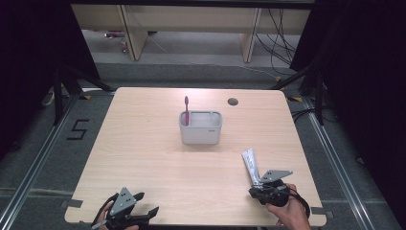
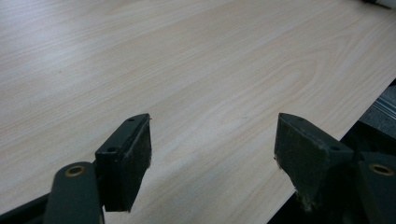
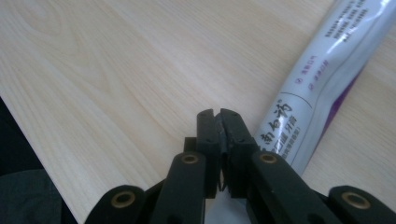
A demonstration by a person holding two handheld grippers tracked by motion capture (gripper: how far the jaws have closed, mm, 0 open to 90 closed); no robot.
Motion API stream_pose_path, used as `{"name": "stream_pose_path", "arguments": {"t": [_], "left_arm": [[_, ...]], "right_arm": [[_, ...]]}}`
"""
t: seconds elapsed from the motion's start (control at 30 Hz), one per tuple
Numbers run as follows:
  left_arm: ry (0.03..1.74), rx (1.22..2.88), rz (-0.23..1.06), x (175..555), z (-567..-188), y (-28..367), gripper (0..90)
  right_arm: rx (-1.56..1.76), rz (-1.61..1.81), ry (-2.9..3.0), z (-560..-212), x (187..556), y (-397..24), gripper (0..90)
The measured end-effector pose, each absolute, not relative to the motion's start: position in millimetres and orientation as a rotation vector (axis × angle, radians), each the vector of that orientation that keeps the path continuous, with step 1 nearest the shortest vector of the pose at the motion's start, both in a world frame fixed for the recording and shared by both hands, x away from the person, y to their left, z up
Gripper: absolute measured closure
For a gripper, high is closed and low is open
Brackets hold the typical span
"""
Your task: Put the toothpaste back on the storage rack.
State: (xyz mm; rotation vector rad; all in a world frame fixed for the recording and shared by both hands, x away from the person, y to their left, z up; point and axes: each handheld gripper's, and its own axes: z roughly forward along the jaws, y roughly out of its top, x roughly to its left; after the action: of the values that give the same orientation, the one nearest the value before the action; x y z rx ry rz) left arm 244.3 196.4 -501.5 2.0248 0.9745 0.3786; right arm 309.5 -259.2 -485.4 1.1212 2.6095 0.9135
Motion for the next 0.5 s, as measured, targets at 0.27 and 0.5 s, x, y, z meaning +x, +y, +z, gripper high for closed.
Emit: {"name": "stream_pose_path", "arguments": {"t": [0.27, 0.5], "left_arm": [[0.994, 1.972, 0.374, 244.8, -503.4, 193.4, 27.0], [0.995, 1.973, 0.373, 244.9, -503.8, 193.3, 27.0]], "right_arm": [[1.140, 0.902, 2.576, -485.4, 308.9, -276.8, 86.8], [1.193, 0.903, 2.564, -483.0, 307.0, -278.8, 86.1]]}}
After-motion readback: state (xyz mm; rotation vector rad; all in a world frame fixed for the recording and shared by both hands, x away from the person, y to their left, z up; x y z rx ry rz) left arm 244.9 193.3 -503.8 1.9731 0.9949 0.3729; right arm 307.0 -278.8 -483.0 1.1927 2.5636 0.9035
